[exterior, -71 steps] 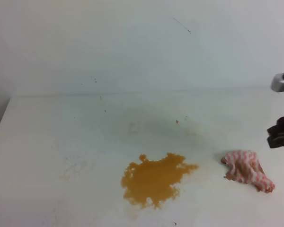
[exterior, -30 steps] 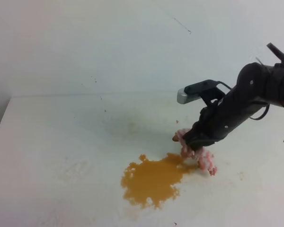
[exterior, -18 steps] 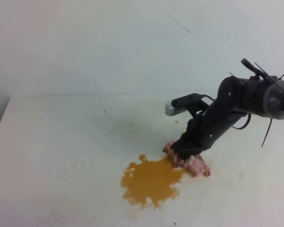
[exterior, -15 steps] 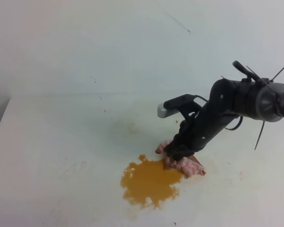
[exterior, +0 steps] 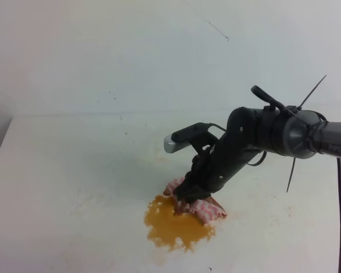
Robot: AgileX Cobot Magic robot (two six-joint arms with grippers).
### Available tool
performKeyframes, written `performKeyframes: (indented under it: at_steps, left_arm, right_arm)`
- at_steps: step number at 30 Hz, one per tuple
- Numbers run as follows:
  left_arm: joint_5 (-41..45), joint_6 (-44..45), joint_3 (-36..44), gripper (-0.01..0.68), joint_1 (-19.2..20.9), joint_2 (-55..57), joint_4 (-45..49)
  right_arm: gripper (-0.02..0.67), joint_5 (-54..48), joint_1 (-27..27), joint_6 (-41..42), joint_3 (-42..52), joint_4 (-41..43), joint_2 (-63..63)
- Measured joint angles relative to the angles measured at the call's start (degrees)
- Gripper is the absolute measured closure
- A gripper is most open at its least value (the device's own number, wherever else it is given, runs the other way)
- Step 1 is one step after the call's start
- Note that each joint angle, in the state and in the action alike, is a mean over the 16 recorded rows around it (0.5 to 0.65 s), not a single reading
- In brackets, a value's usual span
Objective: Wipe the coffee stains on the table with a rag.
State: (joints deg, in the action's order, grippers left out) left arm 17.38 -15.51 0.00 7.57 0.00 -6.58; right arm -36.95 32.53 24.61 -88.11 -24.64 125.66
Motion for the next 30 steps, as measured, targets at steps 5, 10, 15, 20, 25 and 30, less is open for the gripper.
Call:
performKeyframes:
  at_steps: [5,10,15,20,25,30]
  left_arm:
    - [0.01,-0.02,0.00,0.676,0.00,0.00,0.00]
    - [-0.30,-0.01,0.33,0.675,0.02,-0.47,0.01]
    - [-0.36,0.00,0.44,0.674,0.02,-0.70,0.01]
    - [-0.48,0.03,0.44,0.674,0.02,-0.70,0.01]
    - [-0.36,0.04,0.44,0.675,0.02,-0.70,0.01]
    - [-0.24,0.06,0.22,0.675,0.01,-0.35,0.00]
  right_arm:
    - [0.608,-2.11,0.06,-0.75,-1.94,0.21,0.15]
    - [0.608,-5.06,0.54,-1.18,-5.24,0.45,-0.12]
    - [0.608,-7.95,2.30,-1.48,-8.53,0.66,-0.57]
    - [0.608,-9.23,5.42,-1.55,-10.56,0.55,-0.74]
    - [0.609,-9.19,8.63,-1.61,-11.10,0.49,0.68]
    - [0.609,-8.43,10.72,-2.50,-11.24,1.07,2.90]
